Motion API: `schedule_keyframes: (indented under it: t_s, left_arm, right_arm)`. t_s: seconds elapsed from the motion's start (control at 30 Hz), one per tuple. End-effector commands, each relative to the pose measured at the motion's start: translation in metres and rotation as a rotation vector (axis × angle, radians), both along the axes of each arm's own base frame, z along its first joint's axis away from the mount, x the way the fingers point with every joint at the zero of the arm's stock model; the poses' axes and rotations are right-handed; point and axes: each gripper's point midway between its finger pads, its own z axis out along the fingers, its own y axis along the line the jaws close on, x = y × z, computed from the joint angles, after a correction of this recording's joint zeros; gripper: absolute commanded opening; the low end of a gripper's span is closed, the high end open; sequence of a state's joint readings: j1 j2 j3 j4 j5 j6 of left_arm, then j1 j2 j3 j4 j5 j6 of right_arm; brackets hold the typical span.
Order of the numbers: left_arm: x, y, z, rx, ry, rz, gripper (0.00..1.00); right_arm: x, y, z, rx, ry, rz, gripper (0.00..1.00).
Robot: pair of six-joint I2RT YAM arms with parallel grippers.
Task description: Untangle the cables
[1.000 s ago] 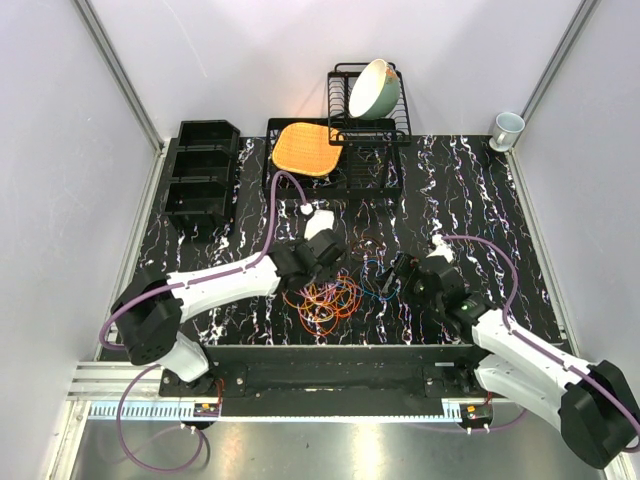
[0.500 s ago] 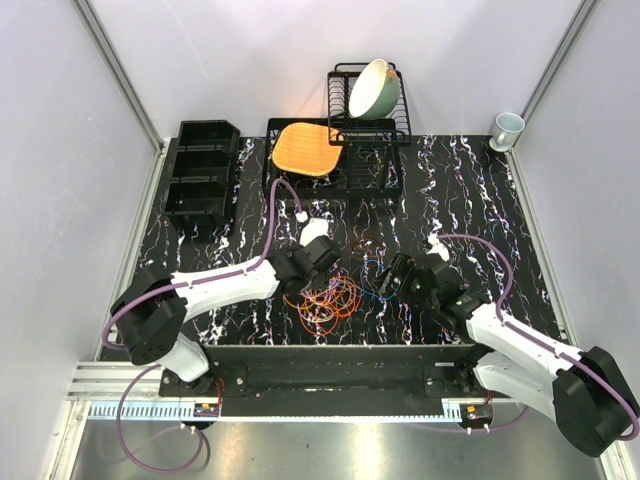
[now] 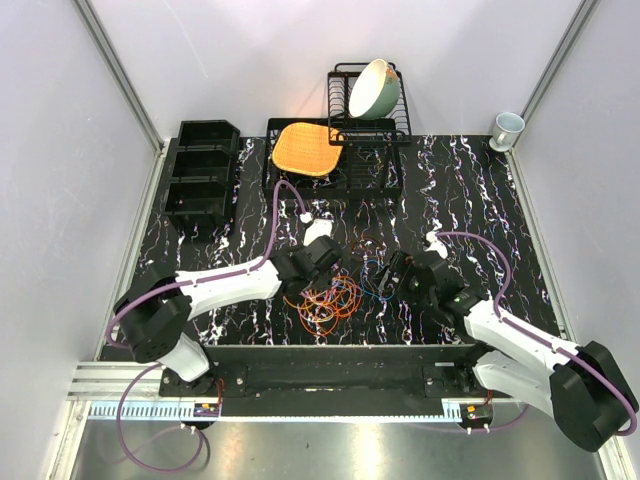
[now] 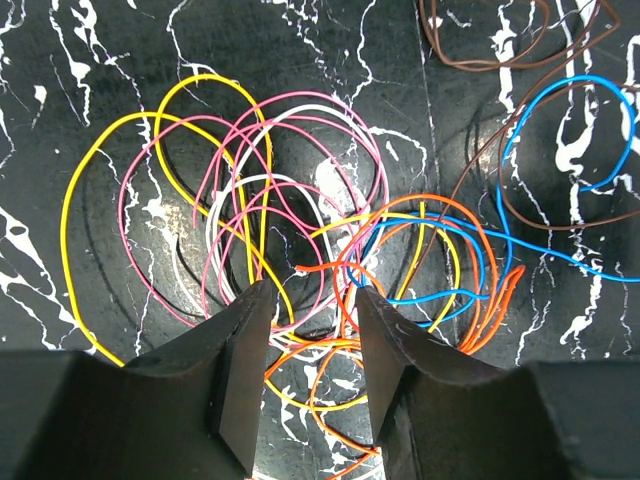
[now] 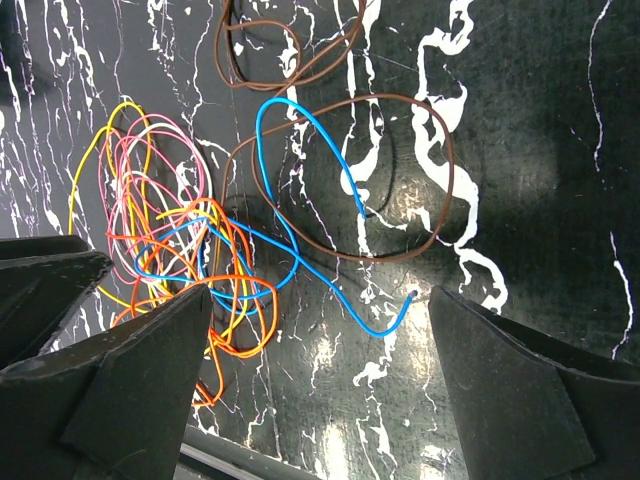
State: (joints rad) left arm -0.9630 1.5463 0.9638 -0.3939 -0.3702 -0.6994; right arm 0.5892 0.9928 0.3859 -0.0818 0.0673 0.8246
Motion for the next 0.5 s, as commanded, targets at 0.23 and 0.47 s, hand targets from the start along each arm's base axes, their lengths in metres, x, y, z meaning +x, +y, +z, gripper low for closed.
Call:
schedule_keyframes:
  t_s: [0.23,0.47]
  left_arm:
    - [0.0028,0.0002,-0.0088,0.0,0.008,0.012,0.37]
    - [0.0029,-0.0052,-0.0115,-0.012,0.01,-0.01,0.35]
  right_arm:
    - [0.0119,0.0089,0.0191,0.025,-0.051,0.006,0.96]
    - [0.0126,0.0092,0.0196,0.026,-0.051,0.003,0.95]
